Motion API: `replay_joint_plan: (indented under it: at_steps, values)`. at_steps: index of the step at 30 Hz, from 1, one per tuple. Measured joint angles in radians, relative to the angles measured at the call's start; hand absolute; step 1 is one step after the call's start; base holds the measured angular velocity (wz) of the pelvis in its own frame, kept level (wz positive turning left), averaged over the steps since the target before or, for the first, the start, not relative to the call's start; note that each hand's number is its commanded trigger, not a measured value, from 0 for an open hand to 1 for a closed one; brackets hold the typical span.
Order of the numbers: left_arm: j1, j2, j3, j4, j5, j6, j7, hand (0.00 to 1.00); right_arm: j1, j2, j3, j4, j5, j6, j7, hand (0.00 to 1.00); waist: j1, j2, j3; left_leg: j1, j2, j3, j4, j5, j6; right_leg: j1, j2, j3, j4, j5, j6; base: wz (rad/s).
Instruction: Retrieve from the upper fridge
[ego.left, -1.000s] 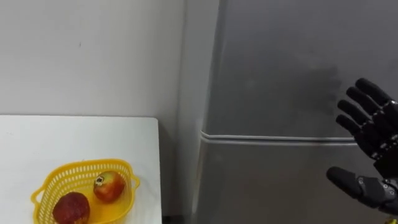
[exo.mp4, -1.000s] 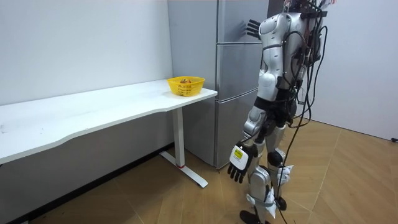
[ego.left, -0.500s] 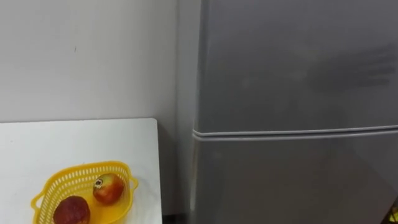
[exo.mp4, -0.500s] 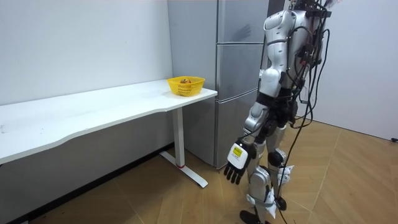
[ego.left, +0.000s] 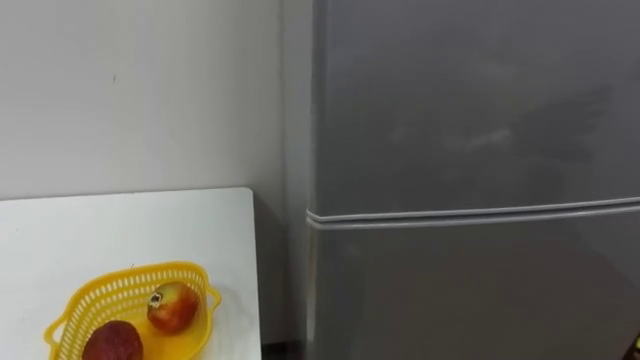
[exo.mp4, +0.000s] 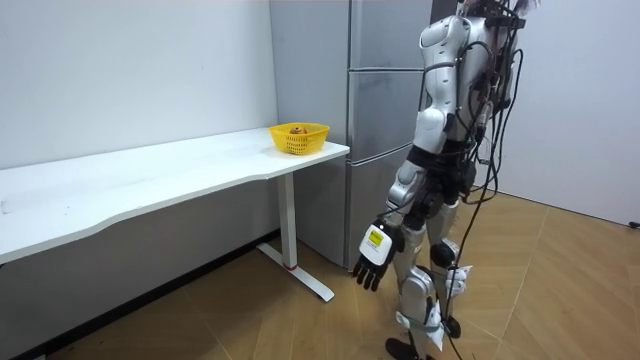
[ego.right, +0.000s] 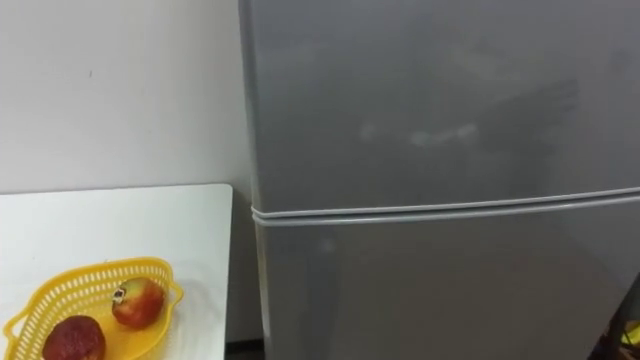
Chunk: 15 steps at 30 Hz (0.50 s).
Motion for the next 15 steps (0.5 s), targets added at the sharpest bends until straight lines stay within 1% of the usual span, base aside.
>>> replay_joint_plan:
  at_steps: [3, 4, 6, 8, 9, 11, 13, 15]
  values:
    - [-0.006, 0.0, -0.001, 0.0, 0.0, 0.011, -0.003, 0.0, 0.018, 0.021, 0.033, 0.121, -0.031, 0.001, -0.001, 0.0, 0.005, 0.0, 0.0002, 0.0, 0.0, -0.001, 0.0, 0.0, 0.0, -0.001, 0.0, 0.0, -0.004, 0.0, 0.0, 0.0]
    - [-0.015, 0.0, -0.005, 0.0, 0.0, 0.015, -0.008, 0.0, 0.035, 0.031, 0.047, 0.164, -0.031, 0.009, 0.001, 0.0, 0.013, 0.002, 0.0006, -0.001, 0.0, -0.001, -0.002, 0.0, 0.0, -0.002, 0.0, 0.001, -0.003, -0.001, 0.001, 0.0]
    - [-0.016, 0.001, -0.029, -0.002, 0.0, 0.02, -0.019, 0.0, 0.044, 0.051, 0.077, 0.221, -0.03, 0.019, 0.003, 0.0, 0.016, 0.007, -0.0008, -0.002, -0.001, -0.004, -0.004, 0.0, 0.0, 0.001, 0.0, 0.001, -0.002, -0.001, 0.001, 0.0]
    - [-0.015, 0.0, -0.055, -0.005, 0.0, 0.02, -0.025, 0.0, 0.066, 0.064, 0.139, 0.332, -0.029, 0.019, 0.013, 0.0, 0.02, 0.011, -0.002, 0.0, -0.001, -0.006, -0.003, 0.0, 0.0, 0.006, 0.001, -0.001, 0.0, -0.001, 0.001, 0.04]
    - [-0.014, 0.001, -0.062, -0.004, 0.0, 0.02, -0.025, 0.0, 0.067, 0.065, 0.156, 0.364, -0.028, 0.02, 0.018, 0.0, 0.022, 0.011, -0.0021, 0.001, -0.001, -0.006, -0.002, 0.0, 0.0, 0.006, 0.001, 0.0, 0.0, -0.001, 0.001, 0.0]
    - [-0.012, -0.002, -0.076, -0.005, 0.0, 0.02, -0.027, 0.0, 0.067, 0.084, 0.2, 0.451, -0.028, 0.022, 0.037, 0.0, 0.023, 0.018, -0.0036, -0.001, -0.001, -0.005, -0.002, 0.0, 0.0, 0.006, 0.001, -0.001, -0.001, -0.001, 0.001, 0.0]
    - [-0.012, -0.002, -0.077, -0.01, -0.001, 0.02, -0.027, 0.0, 0.065, 0.1, 0.214, 0.508, -0.027, 0.022, 0.055, 0.0, 0.023, 0.021, -0.0047, -0.001, -0.001, -0.005, -0.002, 0.0, 0.0, 0.007, 0.001, 0.001, -0.003, -0.001, 0.001, 0.0]
    - [-0.011, -0.002, -0.078, -0.018, -0.001, 0.021, -0.03, 0.0, 0.065, 0.102, 0.233, 0.576, -0.018, 0.021, 0.077, 0.0, 0.024, 0.022, -0.0046, -0.001, -0.001, -0.006, -0.002, 0.0, 0.0, 0.01, 0.0, 0.001, -0.008, -0.001, 0.001, 0.04]
